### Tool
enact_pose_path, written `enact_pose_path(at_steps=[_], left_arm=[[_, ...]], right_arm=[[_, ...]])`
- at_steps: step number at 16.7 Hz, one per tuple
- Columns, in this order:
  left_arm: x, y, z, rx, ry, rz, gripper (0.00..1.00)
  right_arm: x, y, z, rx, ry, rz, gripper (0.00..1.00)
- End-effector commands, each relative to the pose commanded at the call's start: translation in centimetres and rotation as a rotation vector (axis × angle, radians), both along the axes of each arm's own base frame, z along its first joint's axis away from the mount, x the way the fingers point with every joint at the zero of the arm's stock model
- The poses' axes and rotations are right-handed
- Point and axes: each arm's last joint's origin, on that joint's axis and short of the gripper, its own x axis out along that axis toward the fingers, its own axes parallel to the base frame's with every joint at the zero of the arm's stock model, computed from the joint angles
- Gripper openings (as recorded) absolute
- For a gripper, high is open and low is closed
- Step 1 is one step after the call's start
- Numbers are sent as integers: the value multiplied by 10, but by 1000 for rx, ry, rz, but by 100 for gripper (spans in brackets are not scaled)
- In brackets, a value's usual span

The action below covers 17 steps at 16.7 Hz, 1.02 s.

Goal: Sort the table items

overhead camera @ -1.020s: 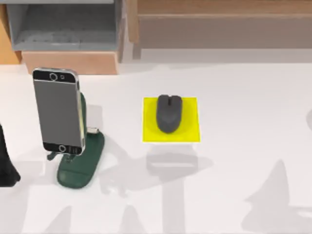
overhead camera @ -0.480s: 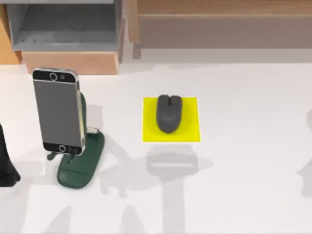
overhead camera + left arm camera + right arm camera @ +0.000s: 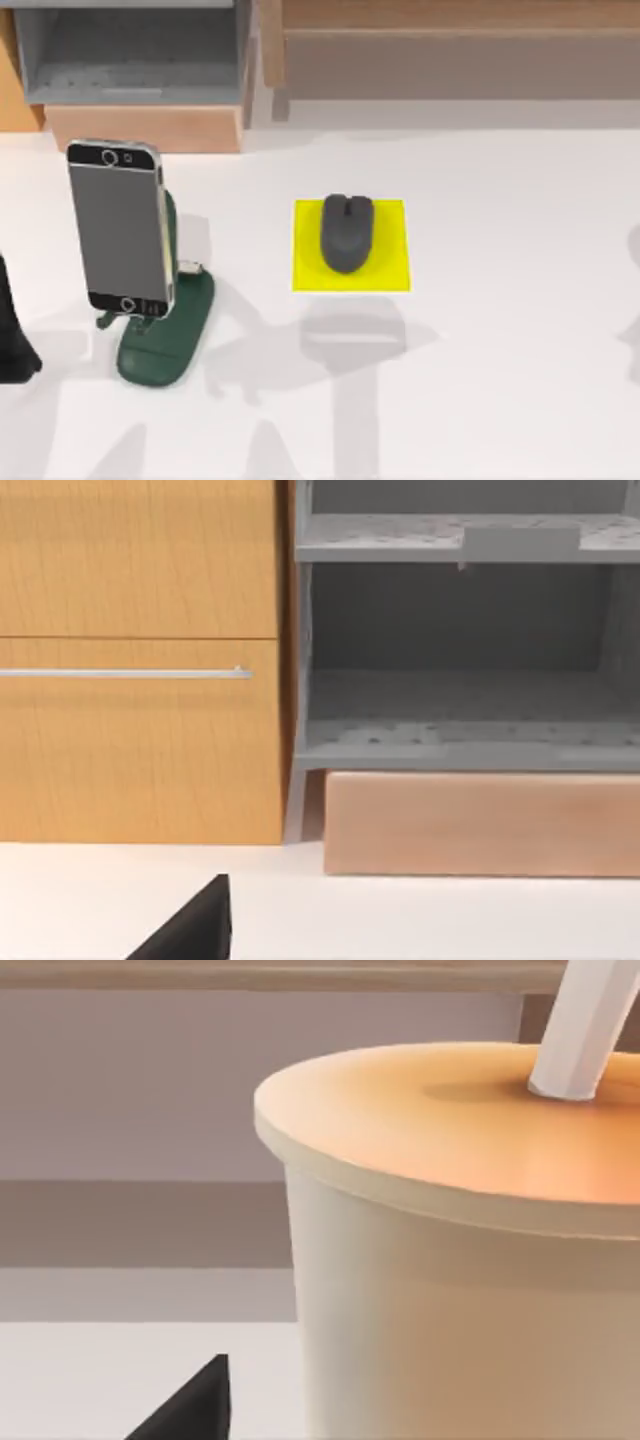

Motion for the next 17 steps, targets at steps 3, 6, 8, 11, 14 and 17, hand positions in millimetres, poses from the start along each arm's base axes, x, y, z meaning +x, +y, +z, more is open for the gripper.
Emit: enact_pose_path(at_steps=[3, 6, 8, 11, 14, 17], left_arm=[[0, 0, 0, 0, 0, 0, 100], [0, 0, 0, 0, 0, 0, 100], [0, 0, 0, 0, 0, 0, 100], [0, 0, 0, 0, 0, 0, 100], [0, 0, 0, 0, 0, 0, 100], [0, 0, 0, 0, 0, 0, 100]], right_arm=[[-1, 0, 0, 1, 3, -5, 100], [9, 0, 0, 0, 0, 0, 100], [21, -1, 0, 0, 0, 0, 100], [30, 0, 0, 0, 0, 0, 100], [30, 0, 0, 0, 0, 0, 100], [30, 0, 0, 0, 0, 0, 77]])
